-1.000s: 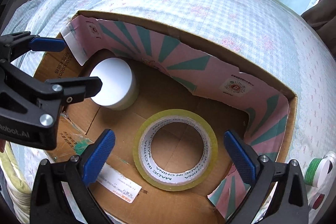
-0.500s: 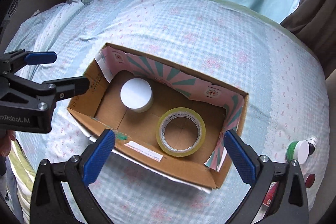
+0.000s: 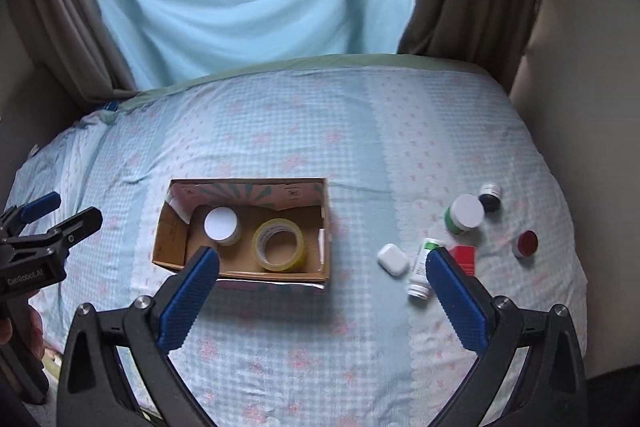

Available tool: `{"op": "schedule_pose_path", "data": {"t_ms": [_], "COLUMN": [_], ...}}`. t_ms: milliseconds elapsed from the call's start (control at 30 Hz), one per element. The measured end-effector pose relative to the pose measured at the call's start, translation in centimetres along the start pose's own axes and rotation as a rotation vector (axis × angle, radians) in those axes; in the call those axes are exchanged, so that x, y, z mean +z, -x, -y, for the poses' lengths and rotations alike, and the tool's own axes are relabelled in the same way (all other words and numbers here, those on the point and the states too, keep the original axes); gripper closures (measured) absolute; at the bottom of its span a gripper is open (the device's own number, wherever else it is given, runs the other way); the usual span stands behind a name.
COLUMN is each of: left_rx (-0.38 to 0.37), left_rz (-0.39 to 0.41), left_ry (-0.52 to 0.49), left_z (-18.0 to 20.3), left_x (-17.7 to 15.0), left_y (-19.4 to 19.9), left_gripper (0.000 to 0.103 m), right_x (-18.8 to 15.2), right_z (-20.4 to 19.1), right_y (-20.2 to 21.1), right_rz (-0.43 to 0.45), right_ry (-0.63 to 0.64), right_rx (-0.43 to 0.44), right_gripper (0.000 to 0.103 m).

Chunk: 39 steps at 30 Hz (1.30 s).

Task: Organize rigid objects
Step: 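Open both tools and lift them away from the box, then grasp the white pill bottle with the left tool while the right tool grasps the red box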

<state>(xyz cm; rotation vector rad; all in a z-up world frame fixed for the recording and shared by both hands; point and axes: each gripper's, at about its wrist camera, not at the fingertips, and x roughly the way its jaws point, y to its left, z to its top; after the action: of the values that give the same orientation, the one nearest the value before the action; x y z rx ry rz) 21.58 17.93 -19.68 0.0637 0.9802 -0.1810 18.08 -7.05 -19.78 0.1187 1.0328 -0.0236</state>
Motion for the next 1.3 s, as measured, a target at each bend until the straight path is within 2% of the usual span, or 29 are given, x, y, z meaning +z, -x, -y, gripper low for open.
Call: {"op": "schedule_pose_path", "data": {"t_ms": [100,333,600,733,933,1300], "left_rx": [-0.054,-0.059,-0.066,-0.107,-0.133,-0.183], "left_rz": [0.007,-0.013,-0.089,-0.146,-0.235,-0.428], "left_ry": [-0.03,-0.094,-0.084,-0.063,-0.101,-0.184], "left_z": [3.5,13.3,22.7,25.2,28.3,32.6], "left_x": [0.1,-0.5,-1.2,-1.4,-1.8,-1.6], "left_y": [0.4,-1.0,-5.6,-8.6,-14.9,-27.3], "left_gripper": [0.0,0.0,0.0,0.0,0.0,0.0], "right_x": [-0.7,-2.4,-3.9,-4.3,-5.0,-6.5], "right_z": [4.0,12.2,19.9,22.2,24.1,25.3], "right_y": [1.3,2.1,-1.2,-3.5,-7.7,-16.3], "right_rz": [0.0,0.0,-0.068,-0.106,-0.145,-0.226], "right_ry": [-0.052,-0.054,-0.006,0.016,0.01,-0.071], "right_rx": [-0.046,-0.091,-0.008,-0.006,0.009,-0.002], "right_gripper": [0.0,0.0,0.0,0.0,0.0,0.0]}}
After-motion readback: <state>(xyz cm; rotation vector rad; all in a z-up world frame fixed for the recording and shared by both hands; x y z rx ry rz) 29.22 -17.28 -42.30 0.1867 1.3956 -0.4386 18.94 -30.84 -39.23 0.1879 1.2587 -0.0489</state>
